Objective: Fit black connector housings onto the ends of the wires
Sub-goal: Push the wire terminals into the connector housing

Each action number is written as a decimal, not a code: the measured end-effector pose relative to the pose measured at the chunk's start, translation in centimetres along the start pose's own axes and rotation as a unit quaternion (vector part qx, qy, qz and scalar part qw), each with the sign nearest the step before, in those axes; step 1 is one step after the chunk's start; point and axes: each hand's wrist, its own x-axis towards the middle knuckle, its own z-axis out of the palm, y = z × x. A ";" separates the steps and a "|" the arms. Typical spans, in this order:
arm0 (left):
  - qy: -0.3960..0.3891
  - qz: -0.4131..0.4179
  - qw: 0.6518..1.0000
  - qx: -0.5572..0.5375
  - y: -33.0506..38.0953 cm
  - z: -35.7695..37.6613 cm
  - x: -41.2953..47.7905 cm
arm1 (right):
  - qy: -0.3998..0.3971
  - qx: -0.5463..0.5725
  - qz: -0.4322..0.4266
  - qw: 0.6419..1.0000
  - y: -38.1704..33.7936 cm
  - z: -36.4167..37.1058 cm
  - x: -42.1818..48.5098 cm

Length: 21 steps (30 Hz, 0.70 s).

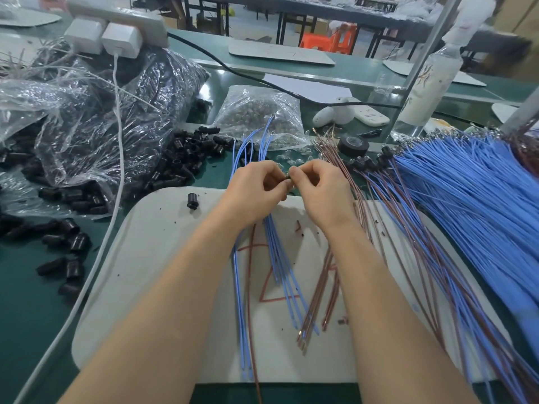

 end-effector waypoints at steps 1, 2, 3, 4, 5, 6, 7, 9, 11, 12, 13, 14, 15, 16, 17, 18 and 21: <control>-0.004 0.003 1.000 -0.007 0.1 0.0 -0.1 | -0.017 0.031 0.035 0.999 0.1 -0.1 0.2; -0.013 0.005 1.000 -0.027 0.2 -0.1 -0.1 | -0.043 0.084 0.081 0.992 0.2 -0.2 0.3; -0.027 0.003 0.998 -0.056 0.3 -0.3 -0.2 | -0.069 0.154 0.127 0.977 0.1 -0.3 0.4; -0.041 0.000 0.995 -0.088 0.4 -0.4 -0.3 | -0.090 0.234 0.169 0.953 0.1 -0.4 0.4; -0.053 -0.004 0.992 -0.116 0.4 -0.5 -0.4 | -0.105 0.305 0.200 0.925 -0.1 -0.4 0.4; -0.060 -0.006 0.989 -0.135 0.5 -0.6 -0.4 | -0.113 0.356 0.221 0.901 -0.2 -0.5 0.4; -0.062 -0.008 0.988 -0.144 0.5 -0.6 -0.4 | -0.115 0.381 0.231 0.888 -0.3 -0.6 0.4; -0.056 -0.012 0.990 -0.132 0.5 -0.5 -0.3 | -0.106 0.340 0.213 0.910 -0.4 -0.6 0.3; -0.034 -0.013 0.995 -0.088 0.4 -0.3 -0.2 | -0.070 0.146 0.129 0.978 -0.4 -0.5 0.1; -0.021 -0.011 0.997 -0.067 0.4 -0.1 -0.2 | -0.042 0.055 0.077 0.995 -0.5 -0.4 0.0; -0.009 -0.009 0.999 -0.051 0.3 0.0 -0.2 | -0.020 0.000 0.034 0.999 -0.6 -0.3 -0.1; 0.001 -0.008 0.999 -0.040 0.3 0.1 -0.1 | -0.008 -0.018 0.010 1.000 -0.8 -0.2 -0.2; 0.007 -0.006 0.999 -0.034 0.3 0.1 -0.1 | -0.003 -0.021 0.001 1.000 -0.7 -0.1 -0.2; 0.009 -0.003 0.999 -0.032 0.3 0.0 -0.1 | -0.004 -0.010 0.010 1.000 -0.5 0.0 -0.1; 0.006 0.002 0.999 -0.035 0.3 -0.1 -0.2 | -0.010 0.018 0.037 0.999 -0.3 0.0 0.1; -0.001 0.009 0.999 -0.043 0.3 -0.2 -0.3 | -0.026 0.068 0.078 0.994 -0.2 0.1 0.3; -0.021 0.007 0.997 -0.074 0.5 -0.4 -0.3 | -0.080 0.264 0.193 0.942 -0.2 -0.2 0.6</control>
